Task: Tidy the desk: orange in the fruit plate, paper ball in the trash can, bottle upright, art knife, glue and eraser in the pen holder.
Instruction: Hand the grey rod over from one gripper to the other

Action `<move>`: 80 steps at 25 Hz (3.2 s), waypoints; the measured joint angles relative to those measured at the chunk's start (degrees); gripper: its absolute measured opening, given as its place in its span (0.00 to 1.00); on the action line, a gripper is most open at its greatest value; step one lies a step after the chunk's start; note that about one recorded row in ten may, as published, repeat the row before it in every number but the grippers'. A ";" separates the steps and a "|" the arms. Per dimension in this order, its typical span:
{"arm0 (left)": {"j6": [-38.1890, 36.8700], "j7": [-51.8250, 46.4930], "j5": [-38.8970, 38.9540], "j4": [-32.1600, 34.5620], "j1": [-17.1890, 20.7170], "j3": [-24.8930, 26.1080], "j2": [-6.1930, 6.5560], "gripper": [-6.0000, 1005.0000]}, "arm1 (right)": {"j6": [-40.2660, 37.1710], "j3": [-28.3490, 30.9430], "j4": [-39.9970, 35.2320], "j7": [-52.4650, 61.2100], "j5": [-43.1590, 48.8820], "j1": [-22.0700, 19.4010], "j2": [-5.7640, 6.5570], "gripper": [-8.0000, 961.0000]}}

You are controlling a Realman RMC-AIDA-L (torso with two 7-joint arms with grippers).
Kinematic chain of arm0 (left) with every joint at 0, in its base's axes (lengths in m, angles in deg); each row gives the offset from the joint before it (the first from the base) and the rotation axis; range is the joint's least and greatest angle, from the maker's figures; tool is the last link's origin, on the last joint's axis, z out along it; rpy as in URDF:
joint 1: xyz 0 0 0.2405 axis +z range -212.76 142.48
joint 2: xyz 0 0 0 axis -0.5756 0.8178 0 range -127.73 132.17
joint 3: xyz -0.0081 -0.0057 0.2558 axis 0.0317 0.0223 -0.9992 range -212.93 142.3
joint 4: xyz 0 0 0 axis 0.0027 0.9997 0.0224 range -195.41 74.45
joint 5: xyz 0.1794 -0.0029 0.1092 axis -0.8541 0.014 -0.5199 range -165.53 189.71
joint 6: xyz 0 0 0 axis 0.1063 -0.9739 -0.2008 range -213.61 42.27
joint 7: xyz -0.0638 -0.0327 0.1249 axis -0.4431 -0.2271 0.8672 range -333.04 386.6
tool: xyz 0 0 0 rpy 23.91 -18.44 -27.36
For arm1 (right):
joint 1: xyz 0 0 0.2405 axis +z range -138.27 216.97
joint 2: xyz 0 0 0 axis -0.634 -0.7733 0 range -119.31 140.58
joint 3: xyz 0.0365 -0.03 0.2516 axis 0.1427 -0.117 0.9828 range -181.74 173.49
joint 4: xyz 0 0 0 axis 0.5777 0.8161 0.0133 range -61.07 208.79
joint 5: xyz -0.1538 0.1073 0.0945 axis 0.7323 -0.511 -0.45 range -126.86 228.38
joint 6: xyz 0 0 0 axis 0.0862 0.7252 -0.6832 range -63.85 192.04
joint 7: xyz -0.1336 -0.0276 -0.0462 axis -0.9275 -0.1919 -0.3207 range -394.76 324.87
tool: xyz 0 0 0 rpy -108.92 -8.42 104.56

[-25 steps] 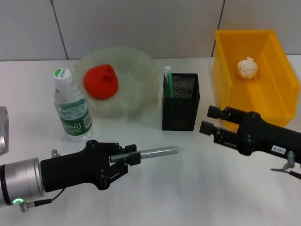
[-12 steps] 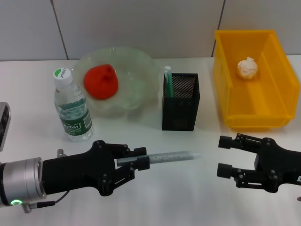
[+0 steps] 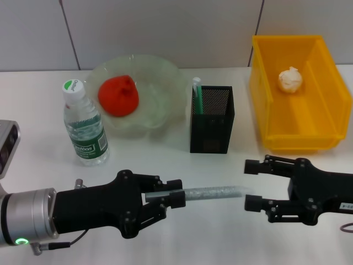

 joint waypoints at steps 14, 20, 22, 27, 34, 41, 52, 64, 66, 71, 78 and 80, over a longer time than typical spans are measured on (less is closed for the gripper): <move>-1.03 0.39 0.04 -2.25 -1.68 -0.09 -0.18 0.19 | -1.44 -2.20 0.31 0.34 0.18 2.33 -0.90 0.82; -1.03 0.43 0.24 -2.64 -1.96 -0.09 -0.27 0.19 | -1.56 -2.22 0.44 0.37 0.63 2.54 -0.90 0.82; -1.03 0.49 0.29 -2.98 -2.17 -0.09 -0.27 0.19 | -1.57 -2.24 0.45 0.41 1.09 2.70 -0.93 0.82; -1.03 0.49 0.09 -3.50 -2.44 -0.09 -0.27 0.19 | -1.48 -2.22 0.49 0.58 1.98 2.88 -0.96 0.79; -0.96 0.52 0.03 -3.76 -2.44 -0.09 -0.27 0.19 | -1.13 -1.76 0.53 1.18 2.02 2.83 -0.96 0.62; -0.84 0.53 0.05 -3.76 -2.47 -0.09 -0.26 0.19 | -1.43 -2.01 0.40 1.20 2.06 2.96 -0.97 0.47; -0.56 0.53 0.13 -4.18 -2.48 -0.09 -0.26 0.19 | -1.42 -1.56 0.43 1.21 1.90 2.92 -0.97 0.38; -0.53 0.52 0.40 -4.39 -2.65 -0.09 -0.26 0.19 | -1.26 -1.59 0.33 2.07 1.93 3.13 -0.67 0.21; -0.53 0.52 0.40 -4.43 -2.65 -0.09 -0.26 0.19 | -1.31 -1.58 0.33 2.07 1.88 3.14 -0.64 0.20; -0.45 0.46 0.45 -4.47 -2.65 -0.09 -0.26 0.19 | -1.50 -1.62 0.20 2.01 1.82 3.15 -0.61 0.20; 0.34 -0.04 0.71 -5.36 -2.50 0.51 -0.26 0.30 | -1.46 -1.82 0.15 1.99 1.73 3.15 -0.59 0.19; 0.51 -0.05 0.77 -5.45 -2.49 0.52 -0.26 0.35 | -1.47 -1.85 0.15 1.99 1.73 3.14 -0.59 0.19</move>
